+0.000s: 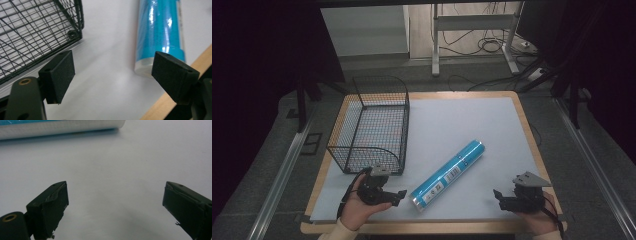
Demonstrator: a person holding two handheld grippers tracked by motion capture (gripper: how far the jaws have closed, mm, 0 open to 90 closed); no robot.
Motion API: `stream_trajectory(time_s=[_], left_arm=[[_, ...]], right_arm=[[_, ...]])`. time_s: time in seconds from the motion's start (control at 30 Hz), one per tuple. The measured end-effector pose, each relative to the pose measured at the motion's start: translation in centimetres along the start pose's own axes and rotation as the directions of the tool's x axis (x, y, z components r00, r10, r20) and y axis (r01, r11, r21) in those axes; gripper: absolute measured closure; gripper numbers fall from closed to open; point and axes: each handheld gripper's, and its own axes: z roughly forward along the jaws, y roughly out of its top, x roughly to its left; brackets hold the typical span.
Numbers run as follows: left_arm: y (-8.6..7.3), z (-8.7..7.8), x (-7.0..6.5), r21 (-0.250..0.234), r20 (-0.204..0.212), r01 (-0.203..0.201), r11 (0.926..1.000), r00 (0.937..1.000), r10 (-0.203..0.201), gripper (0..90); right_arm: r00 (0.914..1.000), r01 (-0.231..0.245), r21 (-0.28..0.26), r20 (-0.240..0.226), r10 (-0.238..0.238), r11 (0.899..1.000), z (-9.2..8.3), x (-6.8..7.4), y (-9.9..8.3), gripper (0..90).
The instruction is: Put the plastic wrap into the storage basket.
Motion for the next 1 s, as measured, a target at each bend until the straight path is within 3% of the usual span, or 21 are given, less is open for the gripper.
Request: stream_trajectory(time_s=[0.27, 0.73, 1.0], left_arm=[[0.3, -0.4, -0.2, -0.007, -0.010, 0.002, 1.0000, 1.0000, -0.002, 17.8], [1.9, -0.5, -1.8, 0.006, -0.004, -0.066, 0.9978, 0.9978, 0.066, 17.9], [2.9, -0.3, -2.4, 0.015, 0.010, -0.083, 0.9965, 0.9965, 0.083, 17.7]], right_arm=[[1.0000, 0.008, -0.013, 0.002, -0.008, 1.000, 0.0, -0.1, 0.0, 7.2], [0.9999, 0.003, -0.013, 0.014, -0.003, 1.000, 0.0, -0.1, 0.0, 8.0], [0.9999, 0.000, -0.012, 0.016, 0.001, 1.000, 0.0, -0.2, -0.1, 8.1]])
